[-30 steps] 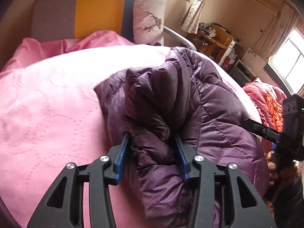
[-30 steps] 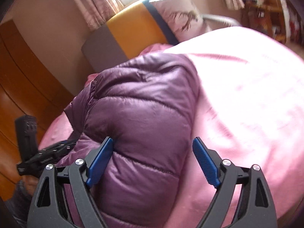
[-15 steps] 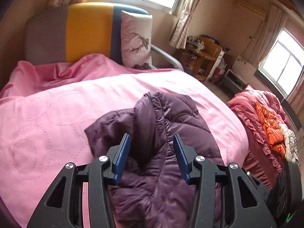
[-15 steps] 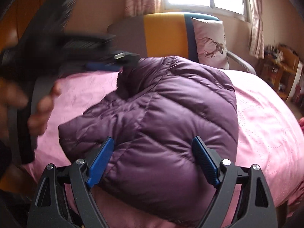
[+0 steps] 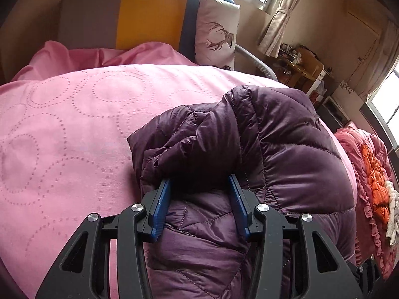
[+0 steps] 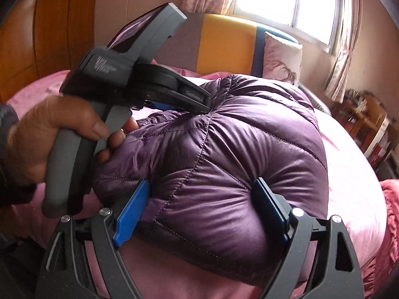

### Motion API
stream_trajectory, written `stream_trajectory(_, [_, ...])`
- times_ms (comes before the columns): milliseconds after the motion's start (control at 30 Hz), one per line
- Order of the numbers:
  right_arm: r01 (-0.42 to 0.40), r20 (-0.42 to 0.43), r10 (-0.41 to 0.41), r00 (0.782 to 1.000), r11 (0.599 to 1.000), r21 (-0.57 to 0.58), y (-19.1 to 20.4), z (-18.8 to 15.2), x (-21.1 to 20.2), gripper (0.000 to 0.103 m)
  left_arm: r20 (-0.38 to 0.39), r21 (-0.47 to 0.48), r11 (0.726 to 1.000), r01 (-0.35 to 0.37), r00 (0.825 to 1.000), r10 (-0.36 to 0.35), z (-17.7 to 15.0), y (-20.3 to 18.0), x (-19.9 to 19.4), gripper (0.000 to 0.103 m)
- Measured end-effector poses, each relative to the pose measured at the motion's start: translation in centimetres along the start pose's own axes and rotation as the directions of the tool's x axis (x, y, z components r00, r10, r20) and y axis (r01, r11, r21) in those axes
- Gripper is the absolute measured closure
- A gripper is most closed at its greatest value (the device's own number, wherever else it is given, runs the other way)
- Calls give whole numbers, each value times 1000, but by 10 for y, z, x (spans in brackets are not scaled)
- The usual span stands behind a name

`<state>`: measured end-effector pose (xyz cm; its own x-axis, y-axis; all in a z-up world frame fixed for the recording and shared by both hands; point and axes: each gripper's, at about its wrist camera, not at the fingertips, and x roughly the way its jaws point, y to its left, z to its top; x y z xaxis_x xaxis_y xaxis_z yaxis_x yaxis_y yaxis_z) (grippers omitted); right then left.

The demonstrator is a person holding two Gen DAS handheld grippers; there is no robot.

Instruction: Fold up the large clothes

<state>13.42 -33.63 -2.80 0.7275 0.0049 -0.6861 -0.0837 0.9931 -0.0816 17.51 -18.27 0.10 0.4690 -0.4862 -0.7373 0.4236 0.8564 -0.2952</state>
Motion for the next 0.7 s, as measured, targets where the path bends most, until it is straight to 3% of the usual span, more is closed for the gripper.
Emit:
stream_trajectory(100, [-41, -8, 42, 999, 998, 46, -8, 2, -10, 16, 35, 24, 999, -38, 999, 38, -2, -8, -16, 57])
stream_trajectory(233, [-70, 1, 70, 998, 990, 126, -17, 2, -26, 12, 91, 35, 995, -95, 992, 92, -9, -14, -37, 34])
stream_trajectory(700, [-80, 55, 67, 996, 962, 263, -38, 3, -83, 7, 178, 7, 993, -114, 978, 111, -40, -12, -97, 34])
